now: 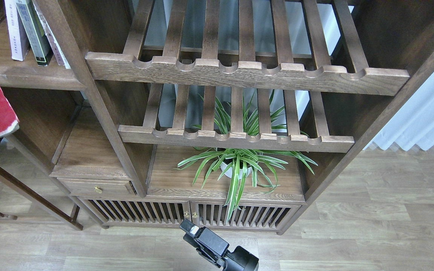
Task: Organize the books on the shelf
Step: 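Carry the red book with the left gripper to the side shelf, then place the red book upright on the side shelf with the left gripper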
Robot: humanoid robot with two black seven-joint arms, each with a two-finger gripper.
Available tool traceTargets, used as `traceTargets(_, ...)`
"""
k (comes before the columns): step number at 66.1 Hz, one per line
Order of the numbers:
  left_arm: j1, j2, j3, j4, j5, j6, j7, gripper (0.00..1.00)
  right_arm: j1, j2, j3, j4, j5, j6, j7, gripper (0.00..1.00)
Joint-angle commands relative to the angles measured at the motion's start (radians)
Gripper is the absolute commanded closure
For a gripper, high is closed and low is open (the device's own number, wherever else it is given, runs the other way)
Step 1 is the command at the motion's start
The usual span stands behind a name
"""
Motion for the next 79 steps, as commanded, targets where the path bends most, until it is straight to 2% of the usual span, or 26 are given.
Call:
traceTargets(1,-0.099,-0.001,0.000,0.006,0.102,0.000,0.006,0.97,0.000,0.000,0.001,0.000,0.000,0.000,0.001,0.04)
traceTargets(19,-0.330,-0.048,0.011,0.036,0.356,0.000,0.009,0.97,-0.003,0.000,0.020,0.002,0.002,0.000,0.001,0.04)
traceTargets(38,-0.507,-0.197,0.010,0.078,0.573,0.000,0.007,0.97,-0.005,0.000,0.020,0.002,0.002,0.000,0.001,0.04)
traceTargets(48,-0.568,-0.206,0.020,0.113,0.624,0.000,0.006,0.97,-0.005,0.000,0.023,0.002,0.002,0.000,0.001,0.04)
traceTargets(79,-0.886,-0.307,0.241,0.297,0.709,0.000,0.003,0.97,-0.006,0.000,0.023,0.002,0.005,0.000,0.003,0.03)
